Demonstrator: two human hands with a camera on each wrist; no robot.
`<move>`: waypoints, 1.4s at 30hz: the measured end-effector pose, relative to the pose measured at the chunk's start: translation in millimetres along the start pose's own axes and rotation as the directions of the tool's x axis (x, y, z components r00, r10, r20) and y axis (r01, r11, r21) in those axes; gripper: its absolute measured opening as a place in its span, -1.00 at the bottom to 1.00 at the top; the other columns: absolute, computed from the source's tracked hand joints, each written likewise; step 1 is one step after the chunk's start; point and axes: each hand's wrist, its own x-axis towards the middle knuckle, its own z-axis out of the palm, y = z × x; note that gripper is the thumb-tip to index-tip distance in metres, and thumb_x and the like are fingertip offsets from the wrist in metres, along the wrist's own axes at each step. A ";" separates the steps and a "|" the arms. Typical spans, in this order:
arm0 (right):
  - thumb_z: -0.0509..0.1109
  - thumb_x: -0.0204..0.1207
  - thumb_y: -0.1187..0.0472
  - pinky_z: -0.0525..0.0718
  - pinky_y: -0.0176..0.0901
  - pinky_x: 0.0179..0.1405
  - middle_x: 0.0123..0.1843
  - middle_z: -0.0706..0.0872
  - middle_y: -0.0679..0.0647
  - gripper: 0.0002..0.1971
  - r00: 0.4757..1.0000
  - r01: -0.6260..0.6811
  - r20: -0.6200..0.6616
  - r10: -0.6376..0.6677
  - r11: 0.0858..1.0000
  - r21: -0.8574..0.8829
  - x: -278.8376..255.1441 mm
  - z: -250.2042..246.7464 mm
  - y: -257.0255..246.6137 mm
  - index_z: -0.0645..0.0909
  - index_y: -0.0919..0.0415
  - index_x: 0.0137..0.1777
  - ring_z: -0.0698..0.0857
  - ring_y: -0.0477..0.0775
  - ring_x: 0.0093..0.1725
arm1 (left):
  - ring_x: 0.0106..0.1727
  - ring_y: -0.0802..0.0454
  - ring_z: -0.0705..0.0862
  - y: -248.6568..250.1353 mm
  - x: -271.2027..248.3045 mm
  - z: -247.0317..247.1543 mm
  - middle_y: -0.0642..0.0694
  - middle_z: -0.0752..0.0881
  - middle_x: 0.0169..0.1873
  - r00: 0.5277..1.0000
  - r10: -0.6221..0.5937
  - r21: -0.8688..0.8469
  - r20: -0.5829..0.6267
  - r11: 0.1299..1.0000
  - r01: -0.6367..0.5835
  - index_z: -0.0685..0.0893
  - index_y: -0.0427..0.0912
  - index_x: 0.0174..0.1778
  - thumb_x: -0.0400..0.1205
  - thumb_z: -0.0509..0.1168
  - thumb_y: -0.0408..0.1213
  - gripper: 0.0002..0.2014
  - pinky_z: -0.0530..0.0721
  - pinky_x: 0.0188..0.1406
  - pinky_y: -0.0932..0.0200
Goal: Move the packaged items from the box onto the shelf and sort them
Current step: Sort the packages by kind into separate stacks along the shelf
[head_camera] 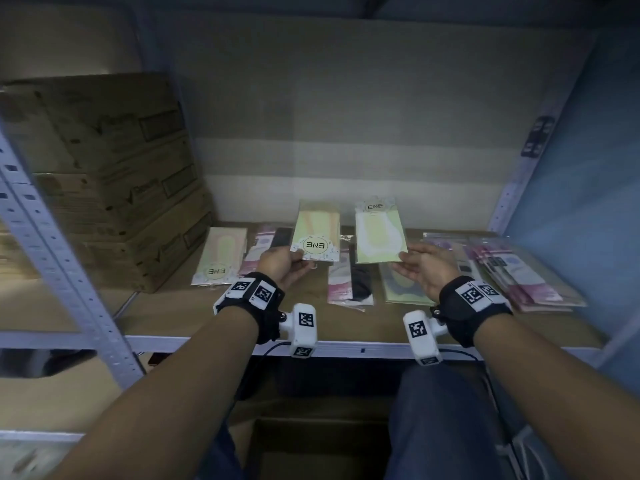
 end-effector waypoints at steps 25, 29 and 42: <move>0.29 0.47 0.65 0.79 -0.03 -0.11 0.19 0.65 0.35 -0.73 0.970 -0.152 -0.219 0.103 0.963 -0.222 8.2 -51.5 11.4 0.54 0.37 0.08 0.72 0.21 -0.10 | 0.11 -0.23 0.71 -43.6 15.9 48.4 -0.38 0.67 0.23 0.995 -0.090 -0.019 0.033 0.996 0.091 0.50 -0.49 0.32 0.66 0.15 -0.58 -0.70 0.83 -0.18 0.04; 0.30 0.46 0.64 0.81 -0.06 -0.36 0.17 0.63 0.34 -0.73 0.963 -0.188 -0.249 0.106 0.923 -0.335 14.2 -45.2 19.4 0.54 0.37 0.10 0.73 0.26 -0.08 | 0.22 -0.27 0.70 -41.9 17.6 39.9 -0.38 0.70 0.20 0.998 -0.063 -0.039 0.020 0.997 0.064 0.46 -0.47 0.37 0.65 0.16 -0.59 -0.65 0.82 -0.23 0.11; 0.36 0.43 0.38 0.75 -0.08 -0.25 -0.18 0.70 0.25 -0.85 0.977 -0.117 -0.173 -0.127 0.360 -0.926 -0.3 -35.5 13.4 0.65 0.43 -0.04 0.71 0.22 -0.24 | 0.05 -0.23 0.76 -44.5 17.2 35.9 -0.38 0.73 0.13 0.998 -0.057 -0.061 0.037 0.996 0.059 0.50 -0.49 0.32 0.65 0.19 -0.56 -0.69 0.81 -0.25 0.10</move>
